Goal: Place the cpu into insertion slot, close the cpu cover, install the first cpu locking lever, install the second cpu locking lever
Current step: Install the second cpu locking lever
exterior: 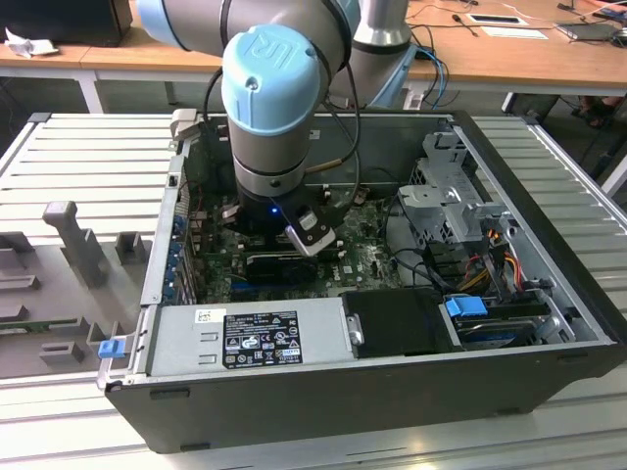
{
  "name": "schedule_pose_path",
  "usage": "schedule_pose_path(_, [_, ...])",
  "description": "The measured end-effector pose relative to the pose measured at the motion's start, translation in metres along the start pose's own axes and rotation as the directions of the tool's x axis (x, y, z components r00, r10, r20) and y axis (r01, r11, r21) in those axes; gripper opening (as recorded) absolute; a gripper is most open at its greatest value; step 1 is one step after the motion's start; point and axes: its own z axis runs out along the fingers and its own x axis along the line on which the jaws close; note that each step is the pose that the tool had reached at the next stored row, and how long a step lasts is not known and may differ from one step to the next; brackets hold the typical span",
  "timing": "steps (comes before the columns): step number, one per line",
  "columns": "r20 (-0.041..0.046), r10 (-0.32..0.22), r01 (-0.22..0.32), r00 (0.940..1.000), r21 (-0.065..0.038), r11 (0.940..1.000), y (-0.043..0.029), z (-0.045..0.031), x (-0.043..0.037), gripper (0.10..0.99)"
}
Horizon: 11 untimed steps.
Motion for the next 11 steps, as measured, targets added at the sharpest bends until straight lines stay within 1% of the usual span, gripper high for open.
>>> schedule_pose_path(2, [0.0006, 0.000, 0.000, 1.0000, -0.006, 1.0000, -0.0003, 0.0015, 0.0011, 0.106])
schedule_pose_path(5, [0.0020, 0.000, 0.000, 1.0000, -0.021, 0.9998, -0.0012, 0.0039, 0.0015, 0.106])
schedule_pose_path(8, [0.0033, 0.000, 0.000, 1.0000, -0.032, 0.9995, -0.0013, 0.0047, 0.0015, 0.106])
schedule_pose_path(10, [0.0039, 0.000, 0.000, 1.0000, -0.037, 0.9993, -0.0011, 0.0058, 0.0017, 0.106])
schedule_pose_path(11, [0.0039, 0.000, 0.000, 1.0000, -0.038, 0.9993, -0.0008, 0.0062, 0.0018, 0.106])
